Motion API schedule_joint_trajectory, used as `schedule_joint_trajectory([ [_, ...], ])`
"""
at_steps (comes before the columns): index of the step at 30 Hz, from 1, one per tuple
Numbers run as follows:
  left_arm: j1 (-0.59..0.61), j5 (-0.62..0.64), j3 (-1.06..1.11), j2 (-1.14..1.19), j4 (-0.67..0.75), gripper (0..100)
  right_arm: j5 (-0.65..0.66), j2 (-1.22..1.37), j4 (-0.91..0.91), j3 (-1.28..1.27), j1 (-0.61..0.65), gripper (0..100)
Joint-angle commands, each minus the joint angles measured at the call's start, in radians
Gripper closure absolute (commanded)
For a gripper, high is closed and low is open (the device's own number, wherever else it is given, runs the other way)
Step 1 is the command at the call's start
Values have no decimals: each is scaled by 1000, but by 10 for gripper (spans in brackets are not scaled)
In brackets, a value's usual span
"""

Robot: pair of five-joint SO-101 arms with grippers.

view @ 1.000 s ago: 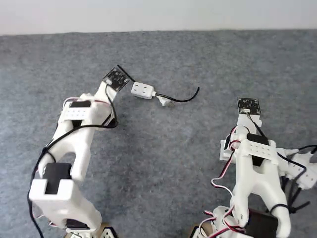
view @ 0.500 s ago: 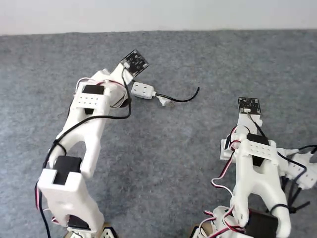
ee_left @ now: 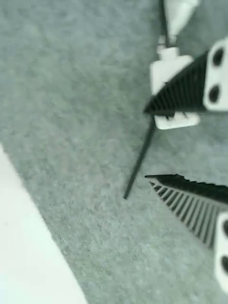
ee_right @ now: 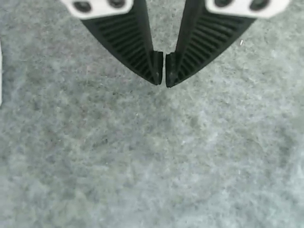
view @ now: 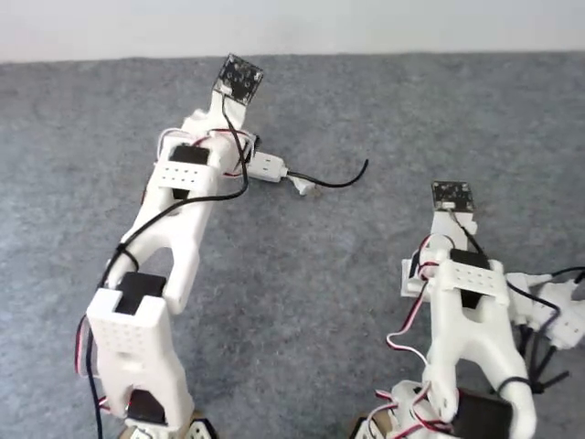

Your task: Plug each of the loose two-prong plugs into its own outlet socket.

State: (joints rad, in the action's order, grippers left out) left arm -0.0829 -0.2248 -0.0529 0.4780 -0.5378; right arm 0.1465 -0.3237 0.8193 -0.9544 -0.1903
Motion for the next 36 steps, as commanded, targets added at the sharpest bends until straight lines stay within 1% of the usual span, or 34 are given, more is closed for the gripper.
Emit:
schedule_joint_trajectory([
  [1,-21,23,5,14,158,919,11,-28,-15,8,7,983],
  [5,-23,26,68,71,318,949,11,-28,-15,8,7,983],
  [9,-26,29,73,138,365,957,11,-28,-15,8,8,983],
  [13,-52,31,74,203,468,957,11,-28,-15,8,8,983],
  [16,-78,31,74,238,514,955,11,-28,-15,8,8,983],
  [21,-89,23,107,219,423,953,11,-28,-15,8,8,983],
  [28,-89,14,234,3,135,953,11,-28,-16,8,8,983],
  [31,-80,-32,317,-87,120,953,11,-27,-18,8,8,983],
  [33,-77,-37,375,-152,120,954,11,-27,-18,8,8,983],
  [36,-68,-37,469,-258,75,953,11,-27,-18,8,8,983],
])
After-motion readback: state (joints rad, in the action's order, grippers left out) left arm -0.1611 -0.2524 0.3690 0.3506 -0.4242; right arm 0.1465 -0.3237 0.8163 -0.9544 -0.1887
